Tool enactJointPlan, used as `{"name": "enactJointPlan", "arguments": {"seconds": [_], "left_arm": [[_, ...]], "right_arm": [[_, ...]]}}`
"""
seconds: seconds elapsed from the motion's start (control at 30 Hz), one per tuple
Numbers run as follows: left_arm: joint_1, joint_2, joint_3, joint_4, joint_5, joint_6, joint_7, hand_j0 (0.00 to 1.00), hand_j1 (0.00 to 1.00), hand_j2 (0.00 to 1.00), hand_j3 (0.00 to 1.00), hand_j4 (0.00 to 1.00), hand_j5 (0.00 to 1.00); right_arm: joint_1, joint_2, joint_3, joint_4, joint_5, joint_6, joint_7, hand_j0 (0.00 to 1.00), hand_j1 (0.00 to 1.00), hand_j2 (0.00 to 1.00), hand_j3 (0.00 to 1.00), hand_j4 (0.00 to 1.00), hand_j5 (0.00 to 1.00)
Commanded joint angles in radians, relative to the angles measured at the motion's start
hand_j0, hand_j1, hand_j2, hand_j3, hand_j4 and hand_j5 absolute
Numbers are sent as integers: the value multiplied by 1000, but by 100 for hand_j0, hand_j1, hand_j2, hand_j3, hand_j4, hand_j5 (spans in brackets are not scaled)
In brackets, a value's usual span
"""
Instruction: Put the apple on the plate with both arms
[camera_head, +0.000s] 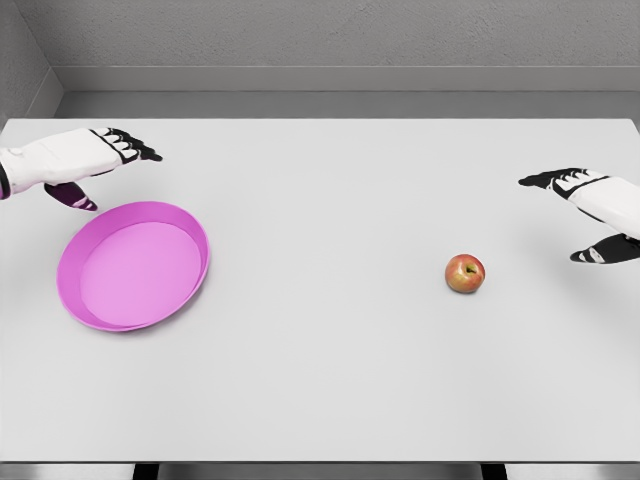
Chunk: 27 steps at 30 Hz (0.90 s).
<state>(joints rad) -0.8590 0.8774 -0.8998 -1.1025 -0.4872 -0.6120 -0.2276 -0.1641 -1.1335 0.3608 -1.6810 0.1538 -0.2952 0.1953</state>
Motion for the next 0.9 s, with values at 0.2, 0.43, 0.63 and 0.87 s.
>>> {"name": "enactJointPlan", "arguments": {"seconds": [0.2, 0.43, 0.63, 0.87], "left_arm": [[-2, 0, 1, 1, 1, 1, -1, 100, 100, 100, 100, 100, 100], [0, 0, 2, 1, 1, 1, -1, 100, 100, 100, 100, 100, 100], [0, 0, 2, 1, 1, 1, -1, 100, 100, 100, 100, 100, 100], [-2, 2, 2, 4, -2, 1, -1, 100, 100, 100, 100, 100, 100]], "right_arm": [[-21, 21, 26, -3, -10, 93, -11, 100, 100, 100, 100, 100, 100], [-271, 132, 283, 10, -8, 226, 230, 100, 100, 100, 100, 100, 100], [-290, 147, 297, 23, -7, 234, 342, 100, 100, 100, 100, 100, 100], [-314, 172, 331, -22, -7, 226, 381, 100, 100, 100, 100, 100, 100]]}}
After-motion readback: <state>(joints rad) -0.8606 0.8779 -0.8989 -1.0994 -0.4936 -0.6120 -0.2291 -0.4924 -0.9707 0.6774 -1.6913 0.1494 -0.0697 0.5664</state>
